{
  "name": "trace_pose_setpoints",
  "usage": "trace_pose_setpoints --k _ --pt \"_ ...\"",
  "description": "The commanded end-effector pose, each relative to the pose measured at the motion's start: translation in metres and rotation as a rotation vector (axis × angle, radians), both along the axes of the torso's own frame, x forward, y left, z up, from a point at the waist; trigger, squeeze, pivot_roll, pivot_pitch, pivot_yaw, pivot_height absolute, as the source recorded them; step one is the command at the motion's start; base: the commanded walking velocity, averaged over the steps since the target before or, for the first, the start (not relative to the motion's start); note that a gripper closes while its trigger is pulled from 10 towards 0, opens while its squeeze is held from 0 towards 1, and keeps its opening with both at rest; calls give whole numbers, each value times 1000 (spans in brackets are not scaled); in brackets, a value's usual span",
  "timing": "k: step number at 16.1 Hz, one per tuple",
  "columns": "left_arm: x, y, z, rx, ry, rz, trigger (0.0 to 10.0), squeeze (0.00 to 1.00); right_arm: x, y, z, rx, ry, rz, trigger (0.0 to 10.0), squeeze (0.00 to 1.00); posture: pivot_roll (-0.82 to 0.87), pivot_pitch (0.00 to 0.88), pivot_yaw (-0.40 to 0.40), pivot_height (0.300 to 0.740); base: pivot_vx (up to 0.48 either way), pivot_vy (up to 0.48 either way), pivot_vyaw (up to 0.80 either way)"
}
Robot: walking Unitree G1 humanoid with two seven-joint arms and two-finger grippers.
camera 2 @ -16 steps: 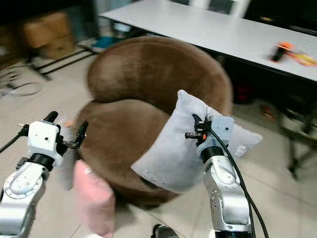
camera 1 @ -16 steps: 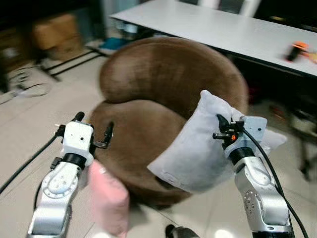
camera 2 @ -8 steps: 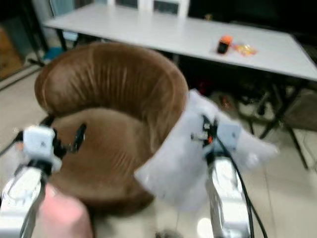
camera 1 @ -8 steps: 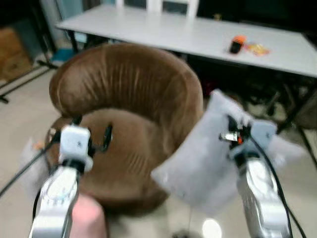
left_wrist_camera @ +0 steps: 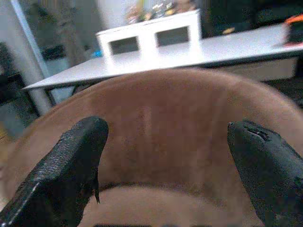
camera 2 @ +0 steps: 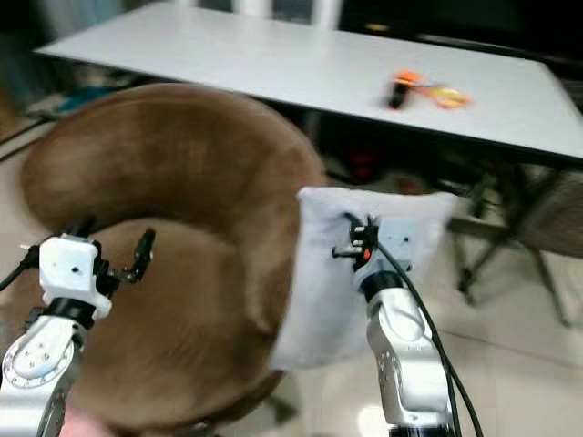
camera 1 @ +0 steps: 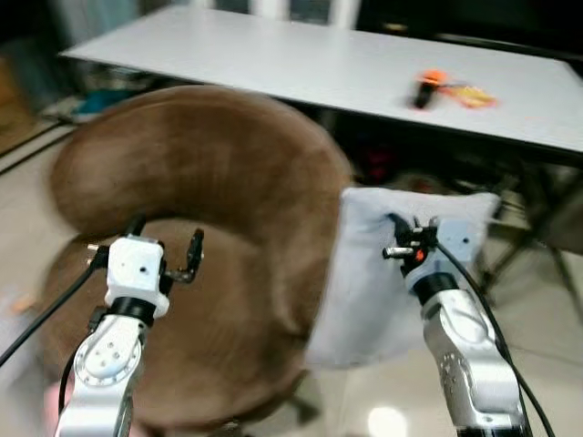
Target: Move the pillow to the sofa from floor
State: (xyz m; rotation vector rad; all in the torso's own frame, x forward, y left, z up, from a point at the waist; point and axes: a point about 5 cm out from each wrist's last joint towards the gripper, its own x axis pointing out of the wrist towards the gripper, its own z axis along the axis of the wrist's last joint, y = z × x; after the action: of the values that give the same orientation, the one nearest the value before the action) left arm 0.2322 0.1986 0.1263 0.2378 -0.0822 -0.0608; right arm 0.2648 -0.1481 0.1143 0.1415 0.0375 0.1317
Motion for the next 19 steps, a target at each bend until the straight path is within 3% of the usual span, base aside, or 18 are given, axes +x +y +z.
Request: trace_pose_setpoints --k 1,6,10,16,19 --pt "-6 -5 -3 -17 5 -11 10000 0 -1 5 16 16 -82 61 10000 0 50 0 -61 740 0 0 0" --pt "-12 -3 -9 3 30 16 10000 0 -3 3 9 -20 -41 67 10000 0 53 0 -71 740 0 0 0" --pt "-16 -5 -9 -10 36 40 10000 0 -6 10 9 -39 -51 180 10000 0 56 0 -79 740 0 0 0" --pt "-20 -5 -10 -18 41 42 10000 0 -16 19 13 -3 -84 357 10000 0 60 0 -81 740 0 161 752" --pt "-20 -5 -10 -16 42 44 10000 0 -15 18 13 24 -69 344 10000 0 62 0 -83 740 0 385 533"
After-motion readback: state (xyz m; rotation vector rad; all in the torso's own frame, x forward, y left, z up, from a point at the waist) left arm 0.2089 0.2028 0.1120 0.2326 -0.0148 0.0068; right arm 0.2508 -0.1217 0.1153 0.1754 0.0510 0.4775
